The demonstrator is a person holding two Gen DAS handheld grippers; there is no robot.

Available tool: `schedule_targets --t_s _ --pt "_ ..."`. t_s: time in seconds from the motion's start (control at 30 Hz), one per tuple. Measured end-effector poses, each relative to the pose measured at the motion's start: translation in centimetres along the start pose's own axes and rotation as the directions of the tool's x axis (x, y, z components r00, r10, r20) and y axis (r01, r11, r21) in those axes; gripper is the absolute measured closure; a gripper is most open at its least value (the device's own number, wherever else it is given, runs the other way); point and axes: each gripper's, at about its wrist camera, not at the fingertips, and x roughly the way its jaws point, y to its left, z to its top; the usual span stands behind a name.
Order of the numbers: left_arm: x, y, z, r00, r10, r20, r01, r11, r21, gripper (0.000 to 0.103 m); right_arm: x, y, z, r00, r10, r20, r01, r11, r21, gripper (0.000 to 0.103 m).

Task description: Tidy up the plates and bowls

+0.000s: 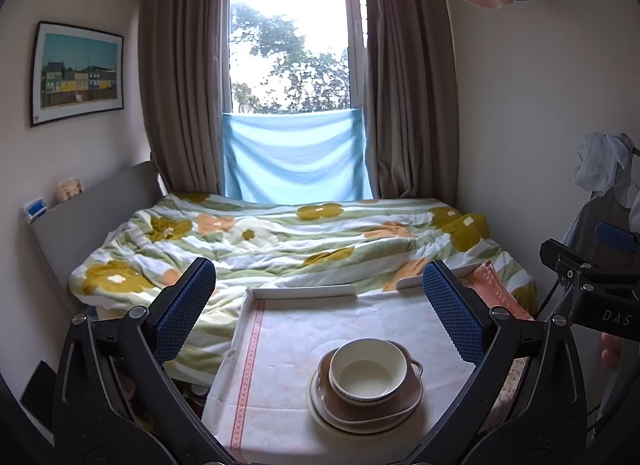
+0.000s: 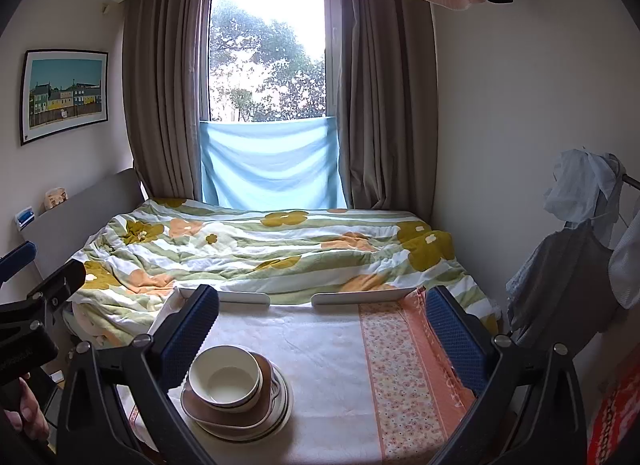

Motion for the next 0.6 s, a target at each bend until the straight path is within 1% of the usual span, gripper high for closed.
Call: schedule_targets --t_s 0.3,0.5,0.6 --pt "0.1 0.0 0.1 1.000 0.000 -0.002 0.000 1.000 0.002 0.000 0.2 0.0 0.1 1.000 -0.001 0.000 0.001 1.000 0.001 0.000" --pt "0.7 1.2 -0.2 1.000 0.003 -0.008 -0.003 1.000 -0.005 0.000 0.3 0.1 0.1 1.000 0.000 -0.001 0.000 1.000 0.000 0.000" --pt "1.0 1.8 -0.2 1.000 0.008 0.001 -0.008 1.000 -0.017 0.000 0.9 0.3 0.1 1.000 0.004 -0.003 -0.004 1.000 0.000 0.000"
